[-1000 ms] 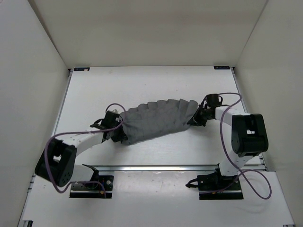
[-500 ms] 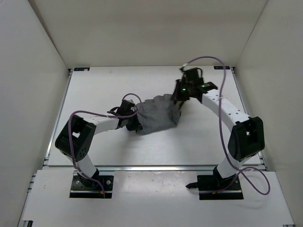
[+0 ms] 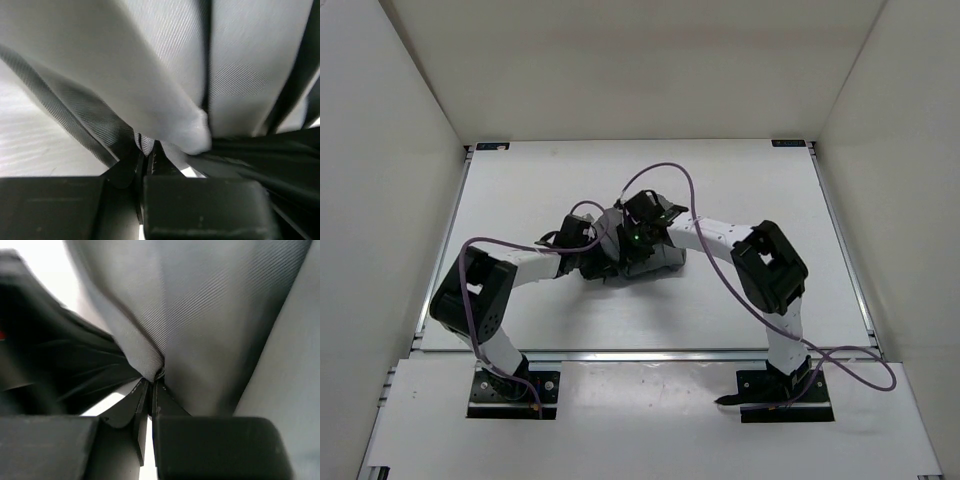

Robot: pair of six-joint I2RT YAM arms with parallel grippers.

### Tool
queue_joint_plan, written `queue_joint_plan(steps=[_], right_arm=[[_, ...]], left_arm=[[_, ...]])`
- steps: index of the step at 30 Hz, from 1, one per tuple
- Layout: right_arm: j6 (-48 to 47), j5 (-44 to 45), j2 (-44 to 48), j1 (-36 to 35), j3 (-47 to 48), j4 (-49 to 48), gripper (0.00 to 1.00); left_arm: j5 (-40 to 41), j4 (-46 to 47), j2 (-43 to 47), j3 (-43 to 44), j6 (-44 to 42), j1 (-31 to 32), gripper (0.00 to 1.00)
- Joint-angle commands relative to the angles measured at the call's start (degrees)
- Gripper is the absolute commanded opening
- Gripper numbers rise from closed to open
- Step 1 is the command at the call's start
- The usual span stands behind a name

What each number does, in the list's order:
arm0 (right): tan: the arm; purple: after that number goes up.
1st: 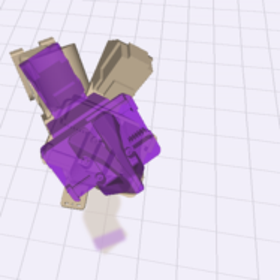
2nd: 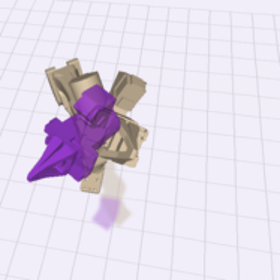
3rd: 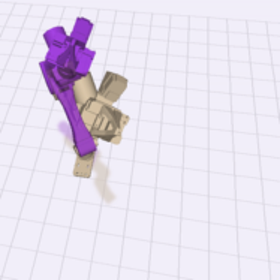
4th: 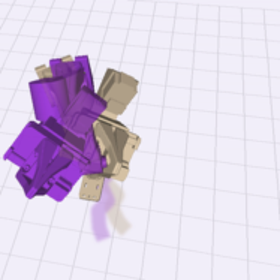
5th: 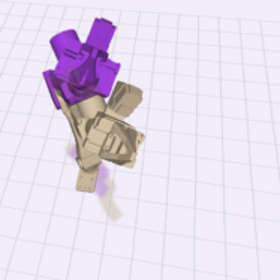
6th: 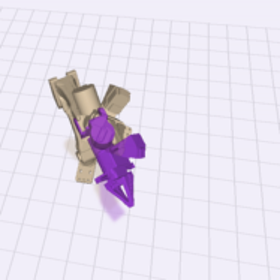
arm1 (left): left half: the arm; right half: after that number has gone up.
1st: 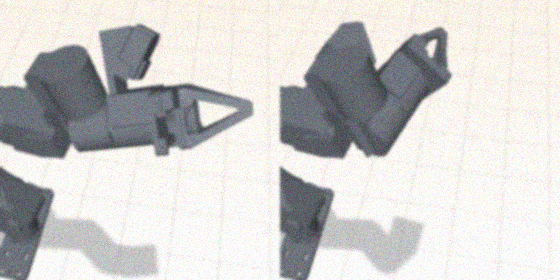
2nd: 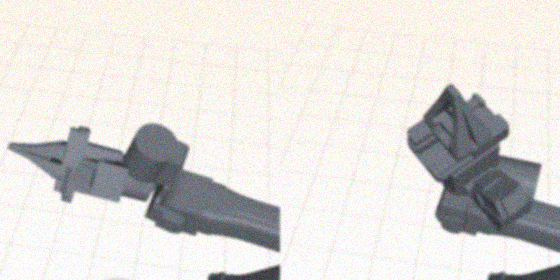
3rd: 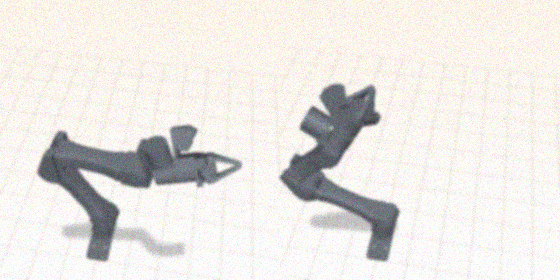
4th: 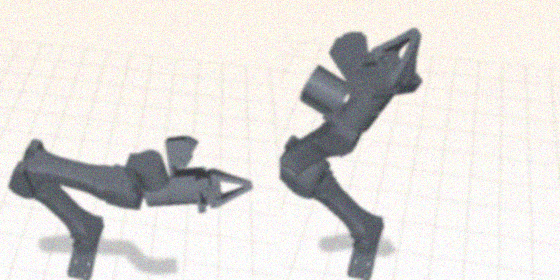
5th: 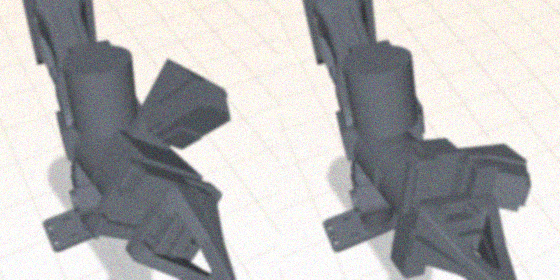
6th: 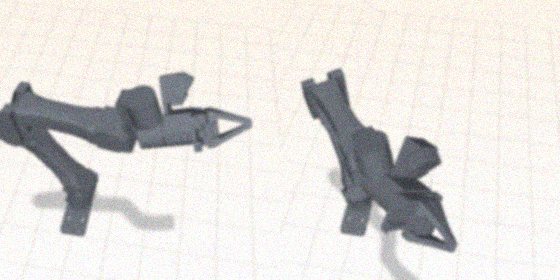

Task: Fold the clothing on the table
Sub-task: Fold the skirt

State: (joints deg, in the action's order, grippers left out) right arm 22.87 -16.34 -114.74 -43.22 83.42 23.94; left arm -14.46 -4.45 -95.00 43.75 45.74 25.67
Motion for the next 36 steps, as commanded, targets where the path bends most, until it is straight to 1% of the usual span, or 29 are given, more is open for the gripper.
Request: queue_joint_plan(steps=[1,2,5,6,7,8,10,11,13,14,17,18,19,20,21,23,24,25,26,28,29,30,31,32,33,35,36], right_arm=[[-0.11,-0.45,-0.48,-1.6,-0.19,-1.8,0.0],[-0.28,-0.28,-1.27,-2.04,0.16,-1.45,0.01],[-0.81,1.3,-3.9,-3.09,2.35,0.74,0.0],[-0.38,2.7,-4.61,-3.27,3.23,1.88,0.0],[-0.55,3.93,-4.88,-3.45,3.68,2.5,0.01],[-0.29,4.73,-5.49,-3.45,4.73,3.47,0.0],[0.5,8.67,-6.46,-3.8,5.09,5.58,0.0],[1.38,9.74,-7.33,-3.97,6.22,7.33,0.0],[3.31,16.21,-8.66,-4.5,8.07,11.72,0.0],[6.19,22.95,-9.88,-4.85,9.56,16.0,0.0],[13.57,32.74,-12.43,-3.19,12.81,27.69,0.0],[16.56,34.6,-13.31,-2.66,12.65,31.74,0.0],[17.72,37.4,-13.49,-1.18,12.04,33.43,0.0],[19.21,39.0,-13.49,0.4,11.68,35.97,0.0],[18.97,37.53,-12.97,1.81,10.29,35.74,0.0],[16.86,36.03,-10.43,2.18,7.21,31.88,0.0],[15.98,35.16,-9.98,1.74,7.2,30.91,0.0],[13.54,33.93,-8.85,1.13,7.2,28.99,0.01],[11.95,31.65,-8.05,0.6,8.16,27.23,0.04],[8.61,27.6,-6.56,-0.89,9.65,24.07,0.12],[7.37,25.33,-5.16,-1.77,10.09,22.83,0.18],[6.06,22.08,-3.58,-1.78,11.14,21.16,0.3],[5.69,19.88,-2.87,-2.13,11.07,20.01,0.4],[5.87,17.94,-0.25,-2.04,11.07,18.78,0.42],[5.87,17.14,2.21,-1.95,10.46,17.55,0.47],[5.78,15.3,5.99,-0.99,9.14,16.67,0.48],[5.95,14.67,8.8,-0.55,7.48,15.97,0.56]], left_arm=[[0.14,-1.88,1.66,-3.32,-0.91,-0.89,0.09],[-0.22,-1.53,2.27,-3.75,-0.91,-1.23,0.13],[-1.01,-3.28,4.72,-4.55,-1.17,-2.11,0.17],[-0.23,-4.5,7.09,-4.9,-1.09,-2.03,0.22],[0.74,-4.86,8.15,-5.51,-1.52,-2.81,0.3],[1.7,-5.56,11.38,-6.38,-1.09,-3.6,0.36],[1.72,-5.22,16.15,-8.06,0.31,-5.97,0.42],[1.63,-5.13,19.3,-9.28,1.02,-8.07,0.44],[2.15,-6.36,22.92,-10.08,1.11,-10.71,0.42],[3.2,-7.49,25.02,-10.0,0.85,-12.03,0.42],[3.74,-9.44,29.85,-10.0,0.41,-14.06,0.41],[4.0,-9.87,30.92,-10.26,0.23,-14.42,0.41],[3.91,-9.7,31.36,-10.43,0.32,-14.68,0.41],[3.82,-10.14,31.89,-10.44,0.15,-15.12,0.41],[3.82,-10.23,32.24,-10.18,-0.12,-14.43,0.41],[3.65,-10.5,32.51,-10.61,-0.21,-14.77,0.41],[3.04,-10.49,32.42,-10.52,0.14,-14.42,0.42],[2.95,-10.67,32.42,-10.7,0.06,-14.51,0.41],[2.68,-11.02,32.51,-10.61,-0.12,-14.33,0.4],[2.07,-10.67,32.6,-10.88,-0.56,-14.95,0.37],[1.8,-10.84,32.86,-10.61,-0.73,-15.56,0.38],[1.8,-11.28,33.21,-10.44,-0.74,-15.39,0.4],[1.28,-11.46,33.3,-10.35,-1.0,-15.65,0.41],[1.8,-11.81,33.91,-10.35,-1.43,-16.26,0.42],[1.54,-12.16,34.53,-10.26,-1.53,-16.61,0.43],[1.54,-12.77,34.53,-10.26,-2.66,-16.97,0.44],[1.54,-13.39,34.88,-10.35,-3.19,-17.14,0.46]])
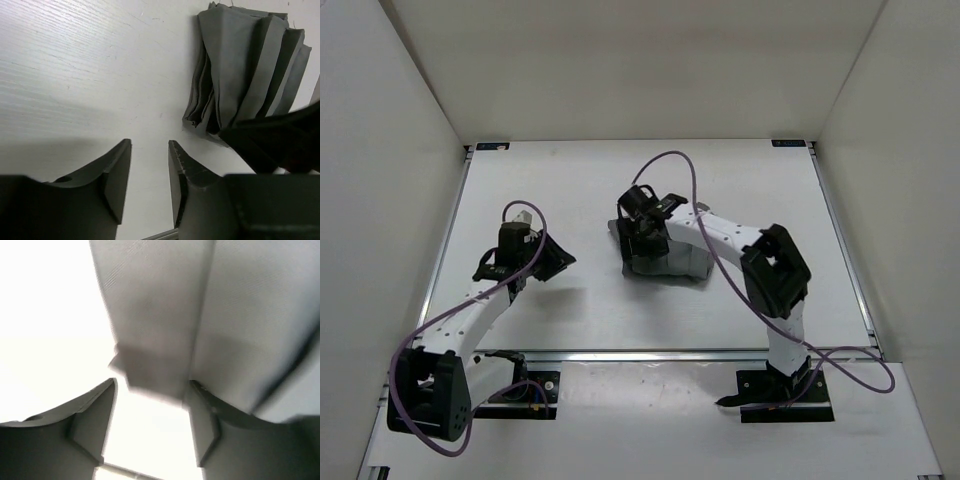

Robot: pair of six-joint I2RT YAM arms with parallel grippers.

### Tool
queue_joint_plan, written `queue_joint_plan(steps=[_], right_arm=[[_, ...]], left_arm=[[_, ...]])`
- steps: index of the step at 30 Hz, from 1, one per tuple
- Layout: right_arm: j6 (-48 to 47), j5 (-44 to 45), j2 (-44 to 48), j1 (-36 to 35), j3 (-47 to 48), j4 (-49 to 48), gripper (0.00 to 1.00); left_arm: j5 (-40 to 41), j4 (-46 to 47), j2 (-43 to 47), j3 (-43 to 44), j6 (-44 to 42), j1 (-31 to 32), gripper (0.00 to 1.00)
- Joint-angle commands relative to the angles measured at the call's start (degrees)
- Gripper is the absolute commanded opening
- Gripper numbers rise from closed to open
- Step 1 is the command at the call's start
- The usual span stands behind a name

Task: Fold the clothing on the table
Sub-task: Fold the skirt

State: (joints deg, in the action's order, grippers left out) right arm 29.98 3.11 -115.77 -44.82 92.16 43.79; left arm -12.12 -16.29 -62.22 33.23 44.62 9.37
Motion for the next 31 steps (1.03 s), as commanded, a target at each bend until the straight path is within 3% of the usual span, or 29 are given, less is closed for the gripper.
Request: queue_joint_plan(steps=[1,3,4,11,17,26,31], right_arm=[[-0.97,-5.39,11.25,1.66,-2.32,-3.97,0.64],[0.34,-5.32,15.81,3.68,-4.78,-3.45,0.66],[0.26,-6.01,17.83,3.86,-7.15,-3.62,0.66],[2.19,-3.91,24.89,7.28,-18.14,-2.31,0.72],[1.58,-3.73,27.43,9.13,-20.44,-3.62,0.72],[1.66,-3.55,25.85,8.52,-20.0,-3.36,0.73],[1.23,-3.82,25.32,8.35,-20.26,-3.27,0.72]], left_arm=[[-0.97,-1.81,2.27,0.34,-2.52,-0.84,0.48],[-2.2,-2.43,1.92,0.25,-3.83,-1.19,0.55],[-2.99,-2.69,1.75,-0.18,-4.19,-0.84,0.98],[-12.49,-5.22,-5.18,0.42,-9.99,0.21,0.98],[-5.56,-11.48,-4.59,4.47,-11.93,3.64,0.99],[2.26,-12.0,5.08,-0.71,-13.95,7.86,0.98],[3.76,-14.72,5.8,-1.78,-15.43,6.37,0.98]])
